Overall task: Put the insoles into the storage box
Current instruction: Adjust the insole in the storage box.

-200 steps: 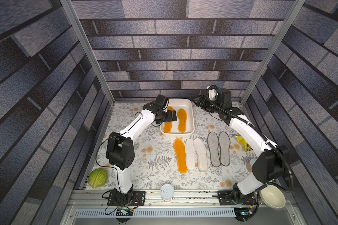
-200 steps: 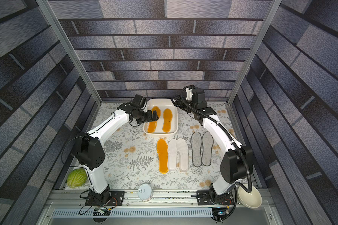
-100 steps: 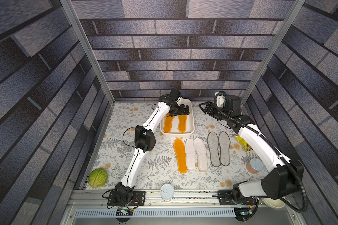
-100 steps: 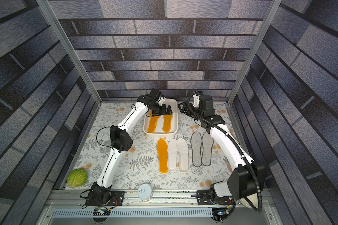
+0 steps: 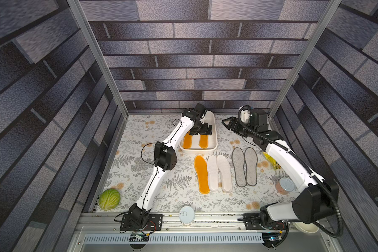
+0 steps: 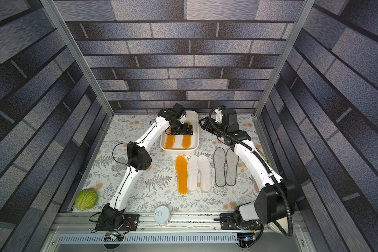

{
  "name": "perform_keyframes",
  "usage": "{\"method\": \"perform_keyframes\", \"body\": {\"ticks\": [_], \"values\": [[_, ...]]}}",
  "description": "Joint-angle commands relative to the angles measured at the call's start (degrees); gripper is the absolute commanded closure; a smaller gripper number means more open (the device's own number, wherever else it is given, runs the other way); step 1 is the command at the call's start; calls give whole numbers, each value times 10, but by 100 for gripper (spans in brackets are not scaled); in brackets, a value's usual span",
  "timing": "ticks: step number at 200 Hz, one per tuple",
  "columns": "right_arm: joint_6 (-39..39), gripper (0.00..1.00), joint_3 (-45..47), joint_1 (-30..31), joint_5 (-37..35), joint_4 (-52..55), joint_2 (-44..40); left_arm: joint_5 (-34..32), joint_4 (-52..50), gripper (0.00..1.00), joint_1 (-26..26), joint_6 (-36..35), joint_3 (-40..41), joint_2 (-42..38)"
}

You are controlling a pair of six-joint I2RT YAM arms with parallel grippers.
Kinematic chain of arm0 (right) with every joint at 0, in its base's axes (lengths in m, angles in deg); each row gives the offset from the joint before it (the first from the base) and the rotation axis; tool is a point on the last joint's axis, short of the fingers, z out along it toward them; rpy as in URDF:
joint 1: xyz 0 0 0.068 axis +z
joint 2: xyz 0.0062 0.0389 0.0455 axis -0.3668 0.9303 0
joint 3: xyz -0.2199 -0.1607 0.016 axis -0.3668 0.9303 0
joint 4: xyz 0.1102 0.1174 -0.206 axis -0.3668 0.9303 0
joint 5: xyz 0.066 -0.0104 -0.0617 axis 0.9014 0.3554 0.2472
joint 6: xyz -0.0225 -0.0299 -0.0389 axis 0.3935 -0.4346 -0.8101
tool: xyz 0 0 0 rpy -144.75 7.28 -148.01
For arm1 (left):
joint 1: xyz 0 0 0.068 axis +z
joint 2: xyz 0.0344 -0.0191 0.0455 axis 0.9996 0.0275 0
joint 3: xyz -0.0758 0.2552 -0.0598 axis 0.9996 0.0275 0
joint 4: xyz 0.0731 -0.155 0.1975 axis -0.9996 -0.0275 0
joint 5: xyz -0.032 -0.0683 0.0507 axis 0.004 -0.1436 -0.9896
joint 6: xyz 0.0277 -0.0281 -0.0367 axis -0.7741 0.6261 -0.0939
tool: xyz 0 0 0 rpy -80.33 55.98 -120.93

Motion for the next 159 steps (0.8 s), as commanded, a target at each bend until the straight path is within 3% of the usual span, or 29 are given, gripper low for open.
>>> {"method": "perform_keyframes", "body": {"ticks": [1, 112, 159], "values": [[2, 25, 7, -4, 13, 0, -11, -10, -13, 0, 6, -11, 8, 18], [5, 25, 9, -5, 16, -5, -16, -19, 11, 0, 24, 6, 9, 55], [6, 25, 11, -4, 23, -10, -11, 6, 18, 0, 24, -4, 9, 66]]}}
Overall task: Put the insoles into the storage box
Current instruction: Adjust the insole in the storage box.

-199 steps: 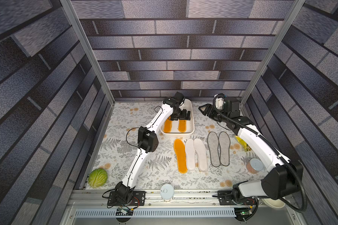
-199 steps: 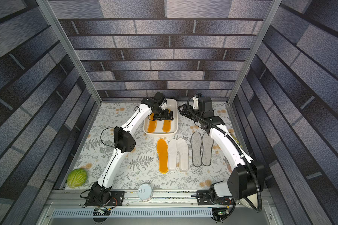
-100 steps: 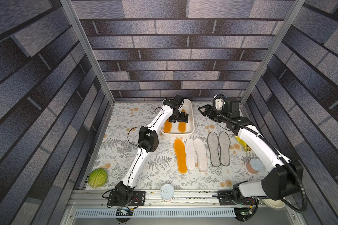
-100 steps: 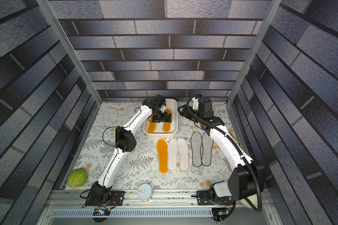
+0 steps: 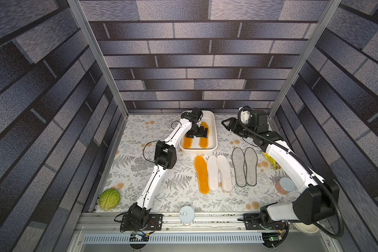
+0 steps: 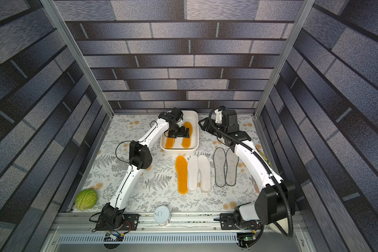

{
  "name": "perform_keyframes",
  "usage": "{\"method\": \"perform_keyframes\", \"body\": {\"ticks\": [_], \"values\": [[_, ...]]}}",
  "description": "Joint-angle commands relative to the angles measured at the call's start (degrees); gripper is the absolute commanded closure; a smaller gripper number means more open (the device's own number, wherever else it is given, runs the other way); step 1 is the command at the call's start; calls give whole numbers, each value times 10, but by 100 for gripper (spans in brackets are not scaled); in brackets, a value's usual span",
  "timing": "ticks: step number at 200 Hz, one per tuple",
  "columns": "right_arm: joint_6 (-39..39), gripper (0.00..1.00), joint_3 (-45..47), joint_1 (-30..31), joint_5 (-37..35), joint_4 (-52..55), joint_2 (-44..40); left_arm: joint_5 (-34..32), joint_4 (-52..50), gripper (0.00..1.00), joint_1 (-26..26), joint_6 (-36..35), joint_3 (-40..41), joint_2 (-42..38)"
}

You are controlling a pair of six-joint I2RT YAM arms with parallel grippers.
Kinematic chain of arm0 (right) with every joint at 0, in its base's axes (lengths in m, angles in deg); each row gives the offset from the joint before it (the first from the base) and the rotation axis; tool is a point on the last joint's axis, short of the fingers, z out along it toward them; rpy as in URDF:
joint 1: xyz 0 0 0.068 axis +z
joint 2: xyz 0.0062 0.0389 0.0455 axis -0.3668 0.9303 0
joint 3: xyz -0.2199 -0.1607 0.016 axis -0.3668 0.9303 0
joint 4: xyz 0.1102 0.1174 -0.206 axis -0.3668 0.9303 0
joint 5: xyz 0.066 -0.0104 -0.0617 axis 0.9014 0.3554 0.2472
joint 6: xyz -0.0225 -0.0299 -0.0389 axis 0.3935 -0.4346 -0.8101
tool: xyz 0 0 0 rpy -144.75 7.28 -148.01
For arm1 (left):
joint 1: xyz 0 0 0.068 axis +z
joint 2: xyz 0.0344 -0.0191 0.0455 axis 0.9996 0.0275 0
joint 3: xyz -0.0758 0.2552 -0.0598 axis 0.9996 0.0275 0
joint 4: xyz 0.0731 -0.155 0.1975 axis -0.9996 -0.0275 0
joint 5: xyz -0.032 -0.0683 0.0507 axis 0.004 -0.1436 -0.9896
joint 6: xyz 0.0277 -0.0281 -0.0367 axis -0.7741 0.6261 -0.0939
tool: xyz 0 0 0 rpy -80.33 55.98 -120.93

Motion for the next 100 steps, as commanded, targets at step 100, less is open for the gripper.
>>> {"method": "perform_keyframes", "body": {"ticks": [100], "values": [[3, 25, 4, -4, 19, -11, 1, -75, 36, 0, 7, 31, 6, 5]]}}
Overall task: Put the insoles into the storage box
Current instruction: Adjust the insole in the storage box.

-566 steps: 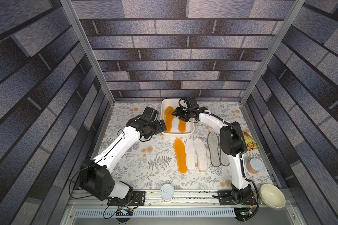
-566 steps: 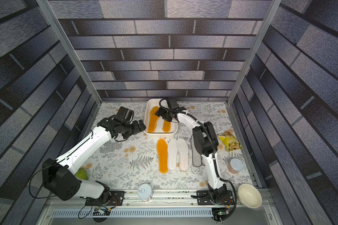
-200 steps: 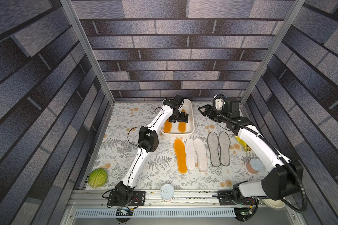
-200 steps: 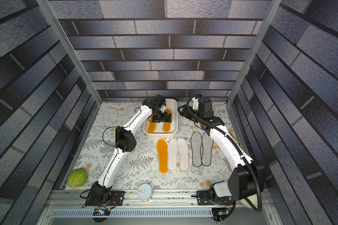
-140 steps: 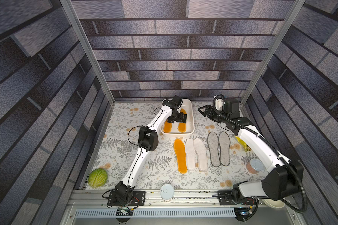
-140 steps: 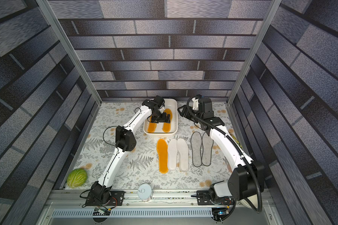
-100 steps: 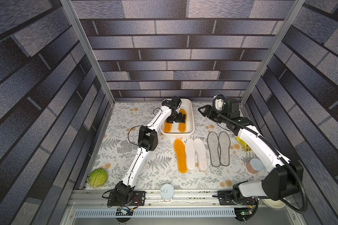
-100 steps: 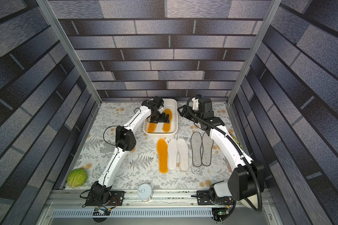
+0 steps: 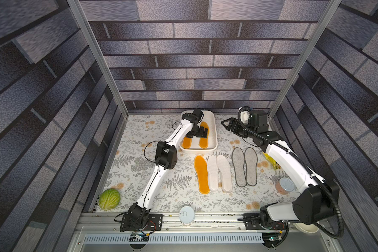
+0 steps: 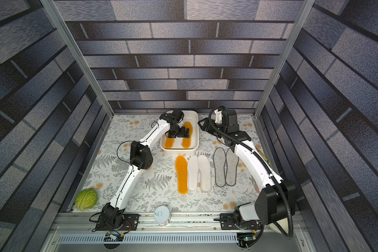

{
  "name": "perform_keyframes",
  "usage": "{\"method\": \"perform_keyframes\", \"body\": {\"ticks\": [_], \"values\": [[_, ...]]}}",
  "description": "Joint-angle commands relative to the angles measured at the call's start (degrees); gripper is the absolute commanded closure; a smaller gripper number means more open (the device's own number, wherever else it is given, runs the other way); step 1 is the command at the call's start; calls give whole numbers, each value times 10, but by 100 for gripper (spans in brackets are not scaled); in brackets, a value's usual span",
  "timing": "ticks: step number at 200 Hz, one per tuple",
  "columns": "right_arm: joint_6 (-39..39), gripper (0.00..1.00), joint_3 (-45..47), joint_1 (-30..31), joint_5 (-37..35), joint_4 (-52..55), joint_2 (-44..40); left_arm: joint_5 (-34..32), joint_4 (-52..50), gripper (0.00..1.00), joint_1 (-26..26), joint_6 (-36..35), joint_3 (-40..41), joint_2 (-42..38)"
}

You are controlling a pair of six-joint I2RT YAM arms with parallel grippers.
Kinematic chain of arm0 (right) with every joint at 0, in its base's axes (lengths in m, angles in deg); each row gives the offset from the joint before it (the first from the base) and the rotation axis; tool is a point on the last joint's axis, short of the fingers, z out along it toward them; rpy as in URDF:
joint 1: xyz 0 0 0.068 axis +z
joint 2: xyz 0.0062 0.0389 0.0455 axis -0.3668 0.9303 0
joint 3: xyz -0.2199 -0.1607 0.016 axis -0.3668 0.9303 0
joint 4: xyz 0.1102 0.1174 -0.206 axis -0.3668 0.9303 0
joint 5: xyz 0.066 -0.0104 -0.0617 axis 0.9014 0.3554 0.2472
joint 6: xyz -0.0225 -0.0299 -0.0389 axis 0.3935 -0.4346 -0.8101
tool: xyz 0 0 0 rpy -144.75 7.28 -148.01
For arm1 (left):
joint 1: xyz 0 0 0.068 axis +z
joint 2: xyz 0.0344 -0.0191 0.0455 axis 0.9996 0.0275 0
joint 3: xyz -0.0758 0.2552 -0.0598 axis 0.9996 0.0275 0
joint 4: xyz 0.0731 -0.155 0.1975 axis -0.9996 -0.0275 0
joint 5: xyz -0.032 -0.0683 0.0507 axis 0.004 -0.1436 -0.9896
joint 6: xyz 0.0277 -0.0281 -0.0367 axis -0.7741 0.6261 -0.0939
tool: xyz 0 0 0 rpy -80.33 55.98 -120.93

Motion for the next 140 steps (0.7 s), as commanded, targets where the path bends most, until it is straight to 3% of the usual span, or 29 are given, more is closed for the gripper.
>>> {"method": "perform_keyframes", "body": {"ticks": [1, 74, 140], "values": [[1, 25, 5, -4, 9, -11, 1, -33, 14, 0, 8, 21, 6, -3], [1, 25, 6, -4, 18, -13, 5, -64, 38, 0, 16, 45, 12, -9], [2, 25, 9, -5, 22, -12, 1, -32, 80, 0, 6, 35, 35, -48]]}}
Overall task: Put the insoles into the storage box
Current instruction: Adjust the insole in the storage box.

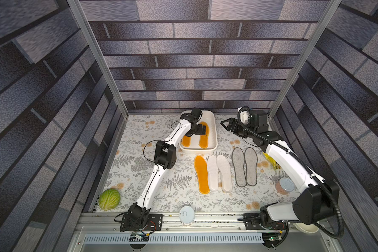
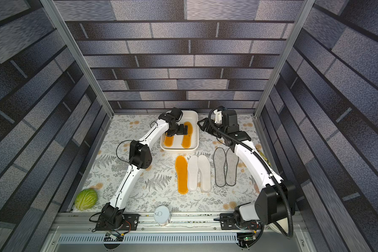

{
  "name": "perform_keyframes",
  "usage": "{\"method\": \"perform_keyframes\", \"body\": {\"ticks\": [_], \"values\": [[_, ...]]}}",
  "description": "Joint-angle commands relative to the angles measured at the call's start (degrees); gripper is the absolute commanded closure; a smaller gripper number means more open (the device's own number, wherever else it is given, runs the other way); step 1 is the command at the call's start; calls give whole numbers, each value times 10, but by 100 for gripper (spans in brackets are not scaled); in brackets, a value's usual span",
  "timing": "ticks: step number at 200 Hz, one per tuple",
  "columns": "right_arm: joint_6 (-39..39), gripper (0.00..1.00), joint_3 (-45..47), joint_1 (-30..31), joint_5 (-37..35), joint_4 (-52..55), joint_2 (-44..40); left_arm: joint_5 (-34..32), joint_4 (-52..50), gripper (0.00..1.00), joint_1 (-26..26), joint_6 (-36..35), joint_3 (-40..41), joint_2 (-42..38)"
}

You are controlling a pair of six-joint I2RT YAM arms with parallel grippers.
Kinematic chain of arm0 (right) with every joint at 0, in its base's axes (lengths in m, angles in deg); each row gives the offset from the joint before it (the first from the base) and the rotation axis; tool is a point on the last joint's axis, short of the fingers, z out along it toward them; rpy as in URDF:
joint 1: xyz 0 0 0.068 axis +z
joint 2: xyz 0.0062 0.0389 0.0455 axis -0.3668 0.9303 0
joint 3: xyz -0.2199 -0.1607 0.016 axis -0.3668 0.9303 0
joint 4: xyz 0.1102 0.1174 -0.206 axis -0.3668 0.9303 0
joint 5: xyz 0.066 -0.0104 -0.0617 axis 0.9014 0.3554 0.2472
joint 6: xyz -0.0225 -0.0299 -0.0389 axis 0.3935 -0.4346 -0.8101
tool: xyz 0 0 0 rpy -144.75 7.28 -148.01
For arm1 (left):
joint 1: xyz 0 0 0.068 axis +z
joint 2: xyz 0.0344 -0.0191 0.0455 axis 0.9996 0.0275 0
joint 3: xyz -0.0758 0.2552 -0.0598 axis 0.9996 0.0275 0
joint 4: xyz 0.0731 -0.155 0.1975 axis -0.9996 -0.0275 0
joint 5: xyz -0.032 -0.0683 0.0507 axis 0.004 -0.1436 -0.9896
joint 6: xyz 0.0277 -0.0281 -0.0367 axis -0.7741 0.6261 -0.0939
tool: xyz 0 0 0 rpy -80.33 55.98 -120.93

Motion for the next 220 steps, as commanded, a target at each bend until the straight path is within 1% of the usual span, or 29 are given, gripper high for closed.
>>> {"method": "perform_keyframes", "body": {"ticks": [1, 23, 49, 62, 88, 100, 114, 125, 133, 144, 160, 175, 191, 202, 220], "values": [[2, 25, 8, -5, 7, -12, 1, 6, 16, 0, -4, 1, 11, -47], [2, 25, 8, -5, 9, -8, -2, 6, 27, 0, -9, -4, 11, -73], [-2, 25, 6, -5, 8, -2, -8, -9, 18, 0, -17, -9, 11, -111], [-4, 25, 6, -5, 8, 0, -13, -14, -1, 0, -22, -10, 12, -131], [-10, 25, 6, -4, 12, 5, -21, -54, -54, 0, -46, -10, 15, -172], [-16, 25, 7, -4, 26, 6, -24, -68, -79, 0, -59, -10, 21, -192], [-26, 25, 6, -4, 50, 9, -32, -79, -100, 0, -75, -8, 52, -221], [-34, 25, 8, -4, 71, 14, -41, -72, -93, 0, -83, 1, 106, -256], [-40, 25, 13, -5, 87, 16, -50, -63, -70, 0, -87, 10, 166, -292], [-44, 25, 25, -5, 104, 19, -67, -35, -6, 0, -89, 23, 273, -355], [-39, 25, 49, -5, 113, 22, -98, 6, 100, 0, -84, 60, 432, -451], [-34, 25, 72, -5, 127, 29, -126, 30, 173, 0, -76, 94, 555, -540], [-27, 25, 97, -3, 146, 35, -155, 38, 210, 0, -71, 118, 653, -615], [-20, 25, 132, -1, 151, 35, -174, 32, 215, 0, -71, 129, 707, -658], [-13, 25, 164, 10, 150, 36, -201, 24, 218, 0, -69, 147, 788, -720]]}}
